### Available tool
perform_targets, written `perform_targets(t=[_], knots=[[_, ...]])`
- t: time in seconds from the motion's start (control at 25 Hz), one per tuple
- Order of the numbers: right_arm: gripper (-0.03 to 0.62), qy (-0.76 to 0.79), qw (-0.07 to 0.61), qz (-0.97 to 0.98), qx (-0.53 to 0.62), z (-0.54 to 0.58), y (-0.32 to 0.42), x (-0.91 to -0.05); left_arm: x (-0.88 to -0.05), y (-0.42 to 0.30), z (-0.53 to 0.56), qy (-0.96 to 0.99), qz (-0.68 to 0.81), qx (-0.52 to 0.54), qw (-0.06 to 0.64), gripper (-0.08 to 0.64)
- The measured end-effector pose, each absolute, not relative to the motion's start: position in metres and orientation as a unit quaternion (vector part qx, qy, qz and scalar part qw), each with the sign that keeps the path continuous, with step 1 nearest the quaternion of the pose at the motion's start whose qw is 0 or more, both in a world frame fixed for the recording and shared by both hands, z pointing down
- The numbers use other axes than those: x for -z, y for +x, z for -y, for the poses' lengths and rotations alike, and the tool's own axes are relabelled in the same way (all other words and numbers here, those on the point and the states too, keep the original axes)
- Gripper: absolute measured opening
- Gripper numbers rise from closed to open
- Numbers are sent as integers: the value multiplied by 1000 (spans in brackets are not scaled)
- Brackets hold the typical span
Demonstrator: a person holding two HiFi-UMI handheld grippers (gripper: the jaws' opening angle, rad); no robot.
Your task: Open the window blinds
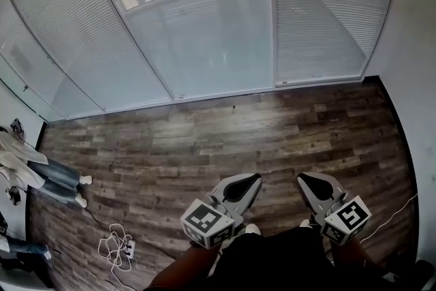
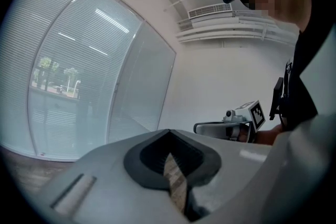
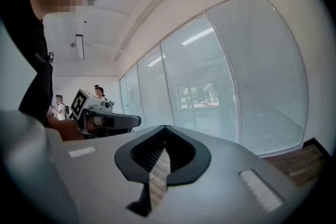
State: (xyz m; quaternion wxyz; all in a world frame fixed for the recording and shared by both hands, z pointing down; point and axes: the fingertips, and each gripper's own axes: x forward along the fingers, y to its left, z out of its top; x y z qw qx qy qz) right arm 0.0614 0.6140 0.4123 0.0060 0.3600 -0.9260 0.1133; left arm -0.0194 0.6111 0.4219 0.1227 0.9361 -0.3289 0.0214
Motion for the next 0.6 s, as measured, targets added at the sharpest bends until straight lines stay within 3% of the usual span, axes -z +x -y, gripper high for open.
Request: perform_targets(t=[0.32,0.6], knots=[[26,377,45,917,-125,-630,33,-437,-454,-35,-623,943,289,-30,163,0],[26,397,49,905,-143,-623,44,-444,-452,-32,-607,946,284,-21,157,0]])
